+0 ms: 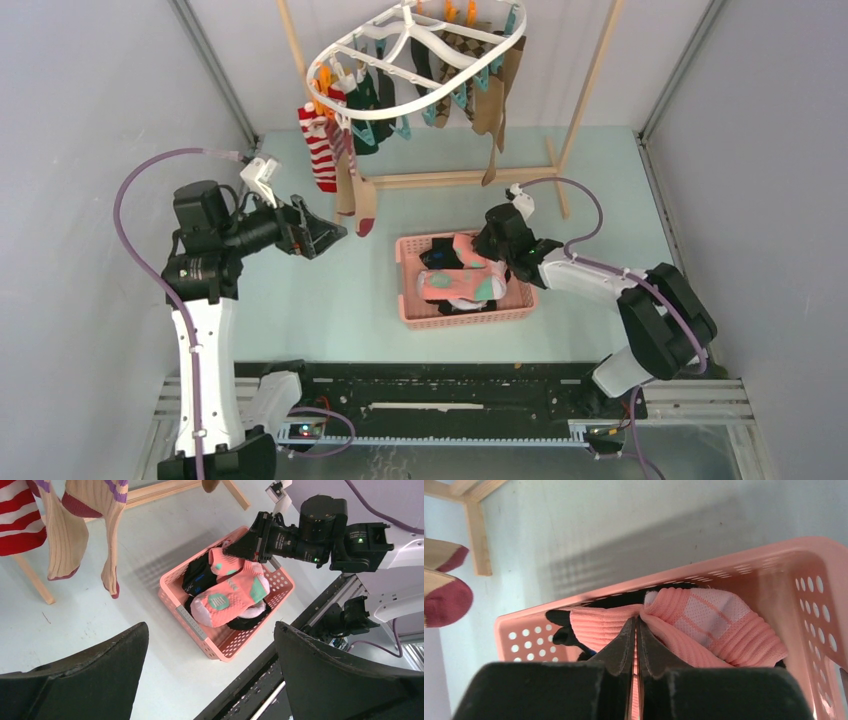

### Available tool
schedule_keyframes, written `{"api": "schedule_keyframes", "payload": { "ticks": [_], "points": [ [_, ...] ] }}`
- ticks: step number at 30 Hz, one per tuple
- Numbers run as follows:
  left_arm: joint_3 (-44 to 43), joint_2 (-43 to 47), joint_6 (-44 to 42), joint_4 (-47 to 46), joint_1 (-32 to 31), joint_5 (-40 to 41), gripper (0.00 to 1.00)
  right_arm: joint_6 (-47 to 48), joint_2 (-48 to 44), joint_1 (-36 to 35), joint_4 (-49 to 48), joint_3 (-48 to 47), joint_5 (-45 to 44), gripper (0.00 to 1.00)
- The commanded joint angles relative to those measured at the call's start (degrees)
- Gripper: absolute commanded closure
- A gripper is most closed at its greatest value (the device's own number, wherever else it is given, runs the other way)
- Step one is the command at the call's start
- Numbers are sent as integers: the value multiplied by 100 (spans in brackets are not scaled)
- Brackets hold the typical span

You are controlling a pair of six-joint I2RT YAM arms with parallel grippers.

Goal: Remove the socks clipped to the hanger
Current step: Remove the sock from the hanger.

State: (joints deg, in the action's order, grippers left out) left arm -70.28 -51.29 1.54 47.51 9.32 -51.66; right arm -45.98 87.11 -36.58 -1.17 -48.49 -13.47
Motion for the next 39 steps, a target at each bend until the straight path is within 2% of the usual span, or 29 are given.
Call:
{"api": "schedule_keyframes", "payload": {
  "ticks": [1,7,11,13,18,23,27,30,34,36,39],
  "points": [
    [3,14,-56,-33,92,-156,0,-59,283,-147,-41,50,-328,91],
    [-45,-2,-83,4,253,-298,0,21,760,-215,-225,294,-404,91],
    [-58,-29,-113,41,378,-400,0,251,587,-249,-263,354,-558,87],
    [-56,-46,-143,87,410,-406,0,400,206,-292,-350,384,-665,80],
    [-62,-95,-294,203,548,-424,0,1001,-988,-762,-732,386,-1024,50],
    [-102,-207,-350,286,840,-403,0,1739,-1387,-1450,-1512,205,-1197,37],
    [-152,-328,-381,374,995,-113,0,2604,-954,-1865,-2370,-261,-929,25],
    [-146,-381,-473,545,1099,-57,0,3291,-214,-2157,-2648,-960,-835,20],
    [-79,-341,-649,719,1224,-26,0,3643,693,-2182,-3232,-1774,-625,1],
    [-86,-328,-716,771,1315,-56,0,3658,1119,-2126,-3359,-2183,-351,0],
    [-167,-404,-763,893,1439,-96,0,3728,1795,-2076,-2883,-3239,-362,0]
  ]
}}
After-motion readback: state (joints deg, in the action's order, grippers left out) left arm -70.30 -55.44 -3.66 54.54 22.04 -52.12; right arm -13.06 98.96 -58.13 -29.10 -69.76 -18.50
